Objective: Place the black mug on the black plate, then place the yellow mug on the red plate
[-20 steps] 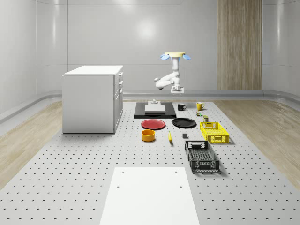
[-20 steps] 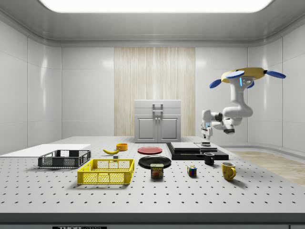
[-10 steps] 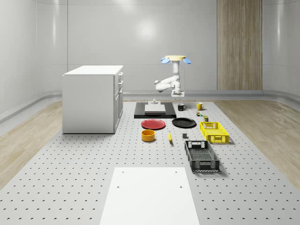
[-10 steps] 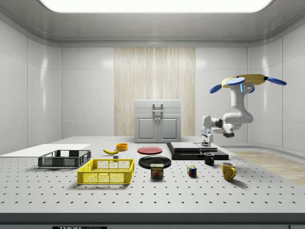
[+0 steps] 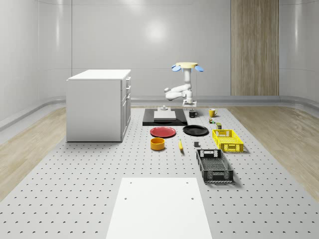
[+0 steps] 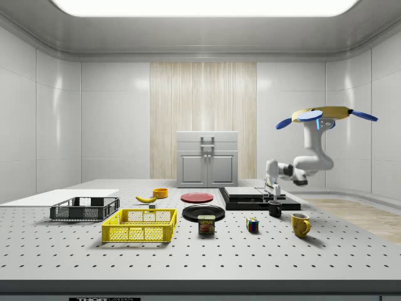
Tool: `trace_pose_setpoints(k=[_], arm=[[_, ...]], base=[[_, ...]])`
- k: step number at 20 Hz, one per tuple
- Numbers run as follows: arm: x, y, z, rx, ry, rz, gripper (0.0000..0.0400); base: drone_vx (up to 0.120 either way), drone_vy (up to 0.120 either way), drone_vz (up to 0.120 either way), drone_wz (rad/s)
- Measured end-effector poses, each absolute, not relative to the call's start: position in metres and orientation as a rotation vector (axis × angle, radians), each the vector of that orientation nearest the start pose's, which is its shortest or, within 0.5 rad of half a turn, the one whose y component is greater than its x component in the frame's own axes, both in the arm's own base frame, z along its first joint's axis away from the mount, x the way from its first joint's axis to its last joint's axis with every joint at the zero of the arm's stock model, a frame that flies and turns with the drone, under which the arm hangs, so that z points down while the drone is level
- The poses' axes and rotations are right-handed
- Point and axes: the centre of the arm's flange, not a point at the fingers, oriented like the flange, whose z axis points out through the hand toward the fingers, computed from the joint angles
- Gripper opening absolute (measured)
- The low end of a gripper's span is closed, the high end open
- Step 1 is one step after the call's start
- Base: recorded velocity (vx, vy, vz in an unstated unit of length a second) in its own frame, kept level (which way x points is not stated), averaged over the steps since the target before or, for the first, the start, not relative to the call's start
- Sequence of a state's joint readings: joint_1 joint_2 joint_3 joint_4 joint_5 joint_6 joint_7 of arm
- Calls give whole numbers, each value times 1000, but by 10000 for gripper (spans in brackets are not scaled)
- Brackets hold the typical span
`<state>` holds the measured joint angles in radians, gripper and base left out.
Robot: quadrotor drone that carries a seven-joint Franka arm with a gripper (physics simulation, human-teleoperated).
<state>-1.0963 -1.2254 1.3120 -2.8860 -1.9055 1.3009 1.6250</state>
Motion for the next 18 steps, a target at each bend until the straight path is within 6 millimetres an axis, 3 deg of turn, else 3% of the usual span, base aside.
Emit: trace_pose_setpoints(k=[4, 18], arm=[[307, 0, 491, 1, -2, 785, 400], [307, 0, 502, 1, -2, 785, 400]], base=[[0, 0, -120, 0], [0, 0, 0, 0]])
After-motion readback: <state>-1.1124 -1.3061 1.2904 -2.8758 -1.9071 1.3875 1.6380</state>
